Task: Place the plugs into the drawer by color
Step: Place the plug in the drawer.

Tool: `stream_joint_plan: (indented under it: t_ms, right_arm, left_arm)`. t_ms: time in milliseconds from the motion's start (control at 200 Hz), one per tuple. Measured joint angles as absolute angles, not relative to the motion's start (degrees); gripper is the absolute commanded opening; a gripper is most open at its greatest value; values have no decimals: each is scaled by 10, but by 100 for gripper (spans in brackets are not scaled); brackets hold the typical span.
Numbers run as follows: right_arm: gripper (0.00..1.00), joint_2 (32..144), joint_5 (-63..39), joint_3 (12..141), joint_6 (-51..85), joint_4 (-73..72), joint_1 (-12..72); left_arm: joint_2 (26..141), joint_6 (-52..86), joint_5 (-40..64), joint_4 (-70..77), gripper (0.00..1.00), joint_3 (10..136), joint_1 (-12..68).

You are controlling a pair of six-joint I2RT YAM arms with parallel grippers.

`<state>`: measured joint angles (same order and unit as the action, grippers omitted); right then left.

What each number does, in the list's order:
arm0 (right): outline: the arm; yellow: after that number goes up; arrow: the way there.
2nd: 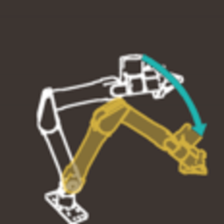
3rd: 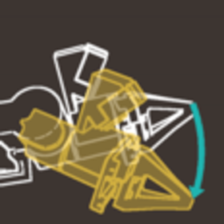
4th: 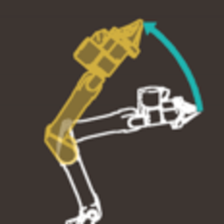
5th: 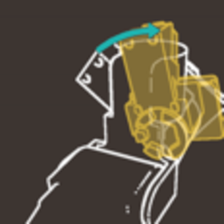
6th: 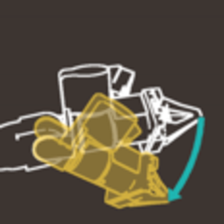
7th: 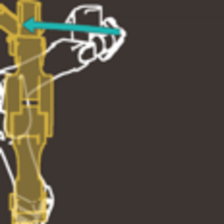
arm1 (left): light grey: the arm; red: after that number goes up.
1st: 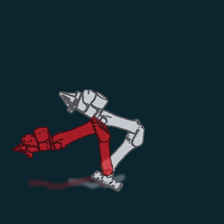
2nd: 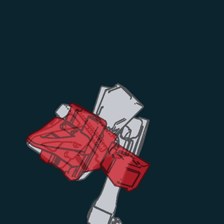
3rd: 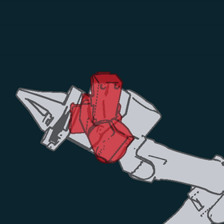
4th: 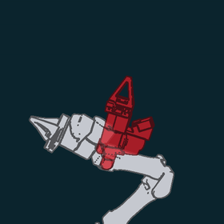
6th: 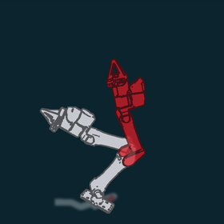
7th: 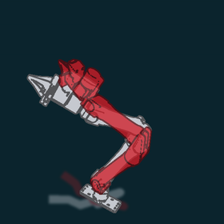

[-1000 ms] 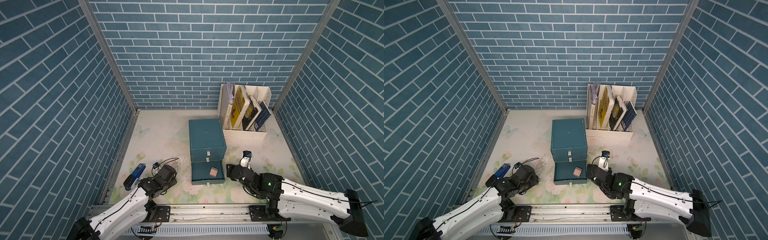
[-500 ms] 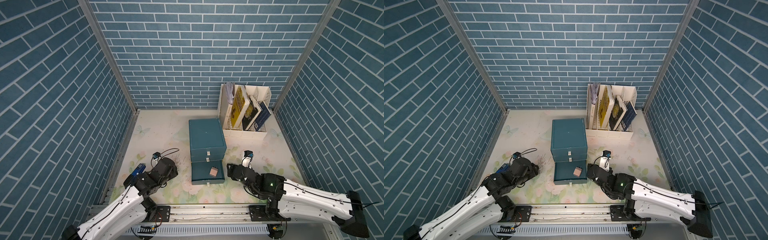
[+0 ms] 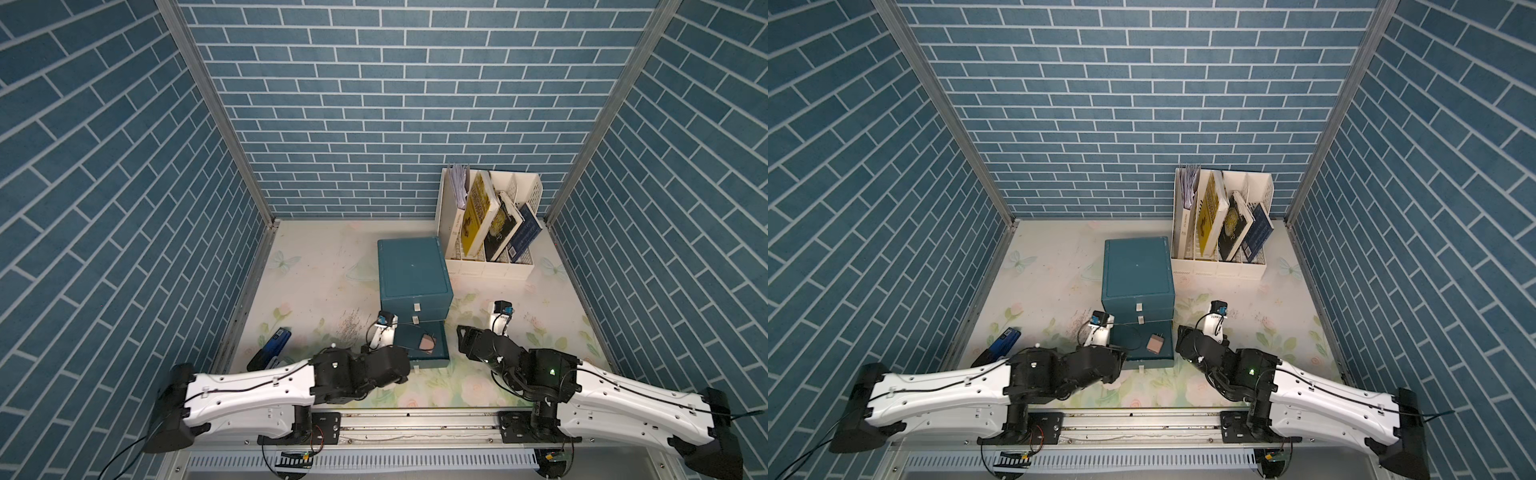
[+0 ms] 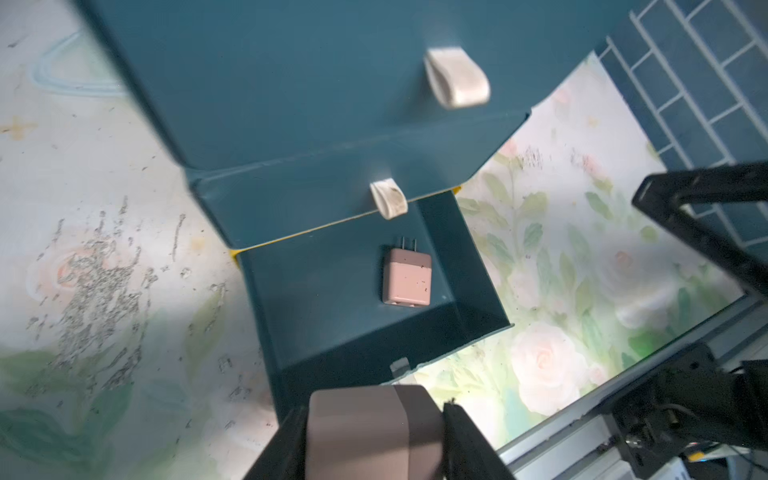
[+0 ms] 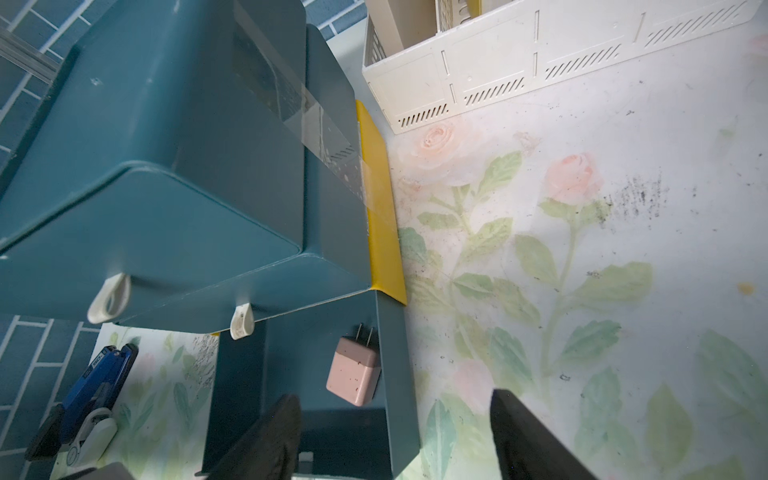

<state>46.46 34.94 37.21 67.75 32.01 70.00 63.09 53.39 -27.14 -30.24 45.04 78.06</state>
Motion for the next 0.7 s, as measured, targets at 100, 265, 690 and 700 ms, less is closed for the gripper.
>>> stream_joint_plan:
  t_ms: [100,265,690,700]
  right_arm:
    - [75,463,349,372,677,320,700]
    - [75,463,347,372,677,320,700]
    - [78,471,342,372,674,315,700]
    - [78,472,342,372,674,315,700]
  left_arm:
    - [665,523,-288,-285,2,452,778]
    - [682,496,-292,-262,34,452,744]
    - [720,437,-234,-206,86,448,686]
    - [720,436,-233,-206,86,448,686]
